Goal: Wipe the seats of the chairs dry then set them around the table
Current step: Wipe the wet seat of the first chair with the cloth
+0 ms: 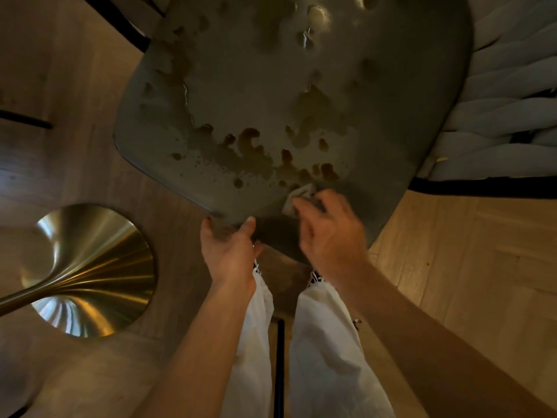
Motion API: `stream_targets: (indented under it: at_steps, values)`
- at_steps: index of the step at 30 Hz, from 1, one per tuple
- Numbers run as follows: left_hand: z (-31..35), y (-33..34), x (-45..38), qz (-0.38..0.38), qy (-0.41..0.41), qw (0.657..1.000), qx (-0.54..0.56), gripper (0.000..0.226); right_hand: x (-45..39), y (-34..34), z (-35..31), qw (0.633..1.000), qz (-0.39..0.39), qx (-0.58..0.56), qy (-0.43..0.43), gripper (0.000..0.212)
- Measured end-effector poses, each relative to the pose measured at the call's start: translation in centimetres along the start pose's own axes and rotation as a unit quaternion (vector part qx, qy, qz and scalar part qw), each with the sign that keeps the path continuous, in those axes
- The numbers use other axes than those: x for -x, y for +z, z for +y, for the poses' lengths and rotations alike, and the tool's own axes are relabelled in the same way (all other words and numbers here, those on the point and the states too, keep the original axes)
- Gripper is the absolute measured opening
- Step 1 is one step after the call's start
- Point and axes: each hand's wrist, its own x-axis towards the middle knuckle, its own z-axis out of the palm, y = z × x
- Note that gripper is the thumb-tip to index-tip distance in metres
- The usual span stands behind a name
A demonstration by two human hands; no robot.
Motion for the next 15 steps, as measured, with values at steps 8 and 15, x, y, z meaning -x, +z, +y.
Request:
stream_targets:
  at_steps: [8, 15]
  values:
    - [0.1, 0.0, -0.7, -0.002, 0.008, 1.000, -0.012, 0.078, -3.4, -3.9, 8.4, 0.990, 0.078, 0.062, 0.104, 0.033]
    - [-0.3, 0.0, -1.2, -0.002, 0.015, 1.000, -0.010, 0.079, -5.6, -4.6, 9.5, 0.961, 0.130, 0.056, 0.238, 0.032]
